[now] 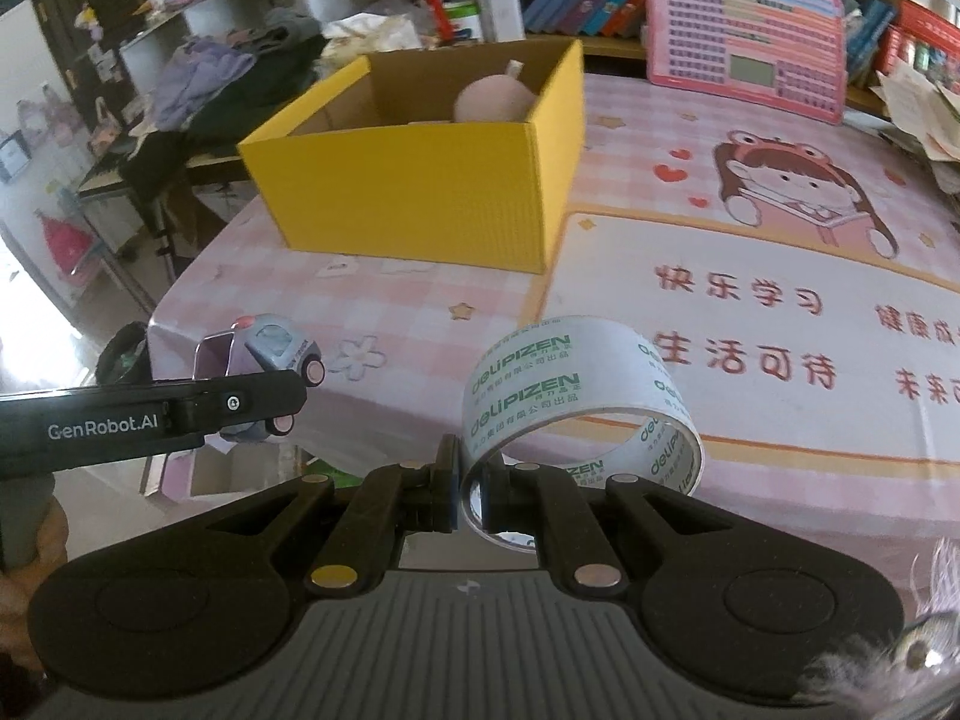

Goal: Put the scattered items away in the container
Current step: 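Carry the toy car and tape roll with both tools over the yellow box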

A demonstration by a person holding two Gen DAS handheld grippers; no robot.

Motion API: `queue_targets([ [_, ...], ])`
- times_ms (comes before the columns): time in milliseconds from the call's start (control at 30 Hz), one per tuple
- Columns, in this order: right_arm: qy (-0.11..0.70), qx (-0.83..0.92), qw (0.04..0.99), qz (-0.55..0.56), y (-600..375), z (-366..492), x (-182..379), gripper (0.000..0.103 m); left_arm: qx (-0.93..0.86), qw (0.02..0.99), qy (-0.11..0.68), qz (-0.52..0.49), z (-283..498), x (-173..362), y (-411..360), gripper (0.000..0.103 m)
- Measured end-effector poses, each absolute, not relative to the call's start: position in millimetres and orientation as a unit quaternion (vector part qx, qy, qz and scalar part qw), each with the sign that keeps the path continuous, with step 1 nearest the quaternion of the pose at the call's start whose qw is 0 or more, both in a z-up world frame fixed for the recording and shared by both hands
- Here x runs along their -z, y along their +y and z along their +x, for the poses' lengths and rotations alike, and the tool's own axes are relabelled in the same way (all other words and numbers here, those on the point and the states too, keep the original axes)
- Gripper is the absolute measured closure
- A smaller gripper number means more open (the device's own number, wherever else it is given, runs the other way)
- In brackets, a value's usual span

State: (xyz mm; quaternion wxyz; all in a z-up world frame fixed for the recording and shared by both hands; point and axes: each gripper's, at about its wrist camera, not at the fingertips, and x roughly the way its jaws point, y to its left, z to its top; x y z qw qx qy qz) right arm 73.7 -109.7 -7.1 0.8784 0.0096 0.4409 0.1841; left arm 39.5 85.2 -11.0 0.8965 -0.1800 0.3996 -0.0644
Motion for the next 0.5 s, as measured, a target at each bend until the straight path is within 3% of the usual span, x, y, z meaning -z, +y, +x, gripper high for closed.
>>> queue_targets([
  [500,0.413,-0.257,0.874,-0.026,-72,99,-1,0.097,0.007,0.908,0.369,-0.197,46,2,116,0.063],
])
